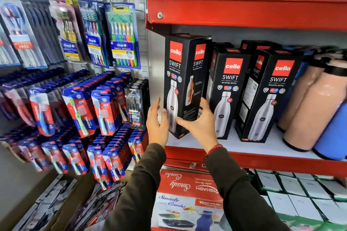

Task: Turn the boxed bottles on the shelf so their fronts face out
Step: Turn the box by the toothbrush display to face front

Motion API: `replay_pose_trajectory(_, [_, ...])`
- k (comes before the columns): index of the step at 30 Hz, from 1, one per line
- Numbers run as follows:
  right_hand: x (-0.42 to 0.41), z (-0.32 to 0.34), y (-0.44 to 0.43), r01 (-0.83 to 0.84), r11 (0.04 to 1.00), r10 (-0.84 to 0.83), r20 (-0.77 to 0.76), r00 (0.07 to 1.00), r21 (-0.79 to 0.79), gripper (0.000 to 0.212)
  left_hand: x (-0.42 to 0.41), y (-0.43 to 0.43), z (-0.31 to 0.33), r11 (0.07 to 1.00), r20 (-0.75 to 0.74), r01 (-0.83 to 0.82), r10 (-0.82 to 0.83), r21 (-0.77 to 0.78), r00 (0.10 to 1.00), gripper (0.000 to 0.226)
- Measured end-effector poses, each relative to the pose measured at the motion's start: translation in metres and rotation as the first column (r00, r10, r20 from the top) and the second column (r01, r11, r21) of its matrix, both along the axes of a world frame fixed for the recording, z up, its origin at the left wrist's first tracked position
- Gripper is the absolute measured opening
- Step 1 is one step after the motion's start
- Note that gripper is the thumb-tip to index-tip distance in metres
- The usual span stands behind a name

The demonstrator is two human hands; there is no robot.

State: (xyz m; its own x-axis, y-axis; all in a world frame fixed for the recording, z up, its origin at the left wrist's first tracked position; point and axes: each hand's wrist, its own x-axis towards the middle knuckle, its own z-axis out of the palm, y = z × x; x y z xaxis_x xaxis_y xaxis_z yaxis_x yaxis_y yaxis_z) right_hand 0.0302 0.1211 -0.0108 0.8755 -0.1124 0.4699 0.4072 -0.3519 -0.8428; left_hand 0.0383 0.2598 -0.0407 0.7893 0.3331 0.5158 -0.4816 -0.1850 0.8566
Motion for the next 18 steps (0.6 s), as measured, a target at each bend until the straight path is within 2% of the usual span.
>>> replay_pose_trajectory(3, [0.001,-0.001,-0.004,-0.062,0.998,0.062,0.002,0.998,-0.005,0.084,0.018,0.013,-0.003,0.984,-0.13,0.169,-0.174,-0.05,0.976,0.04])
replay_pose_trajectory(9, [0.007,-0.005,-0.006,-0.163,0.986,0.162,-0.067,0.985,-0.019,0.104,0.017,0.021,-0.005,0.965,-0.165,0.258,-0.262,-0.049,0.951,0.028])
replay_pose_trajectory(12, [0.006,-0.008,-0.008,-0.171,0.985,0.168,-0.079,0.983,-0.031,0.096,0.012,0.02,-0.007,0.964,-0.157,0.257,-0.264,-0.062,0.952,0.024])
replay_pose_trajectory(18, [0.013,-0.015,-0.009,-0.126,0.99,0.124,-0.039,0.992,-0.061,0.074,0.012,0.014,-0.012,0.975,-0.156,0.212,-0.219,-0.059,0.963,0.032])
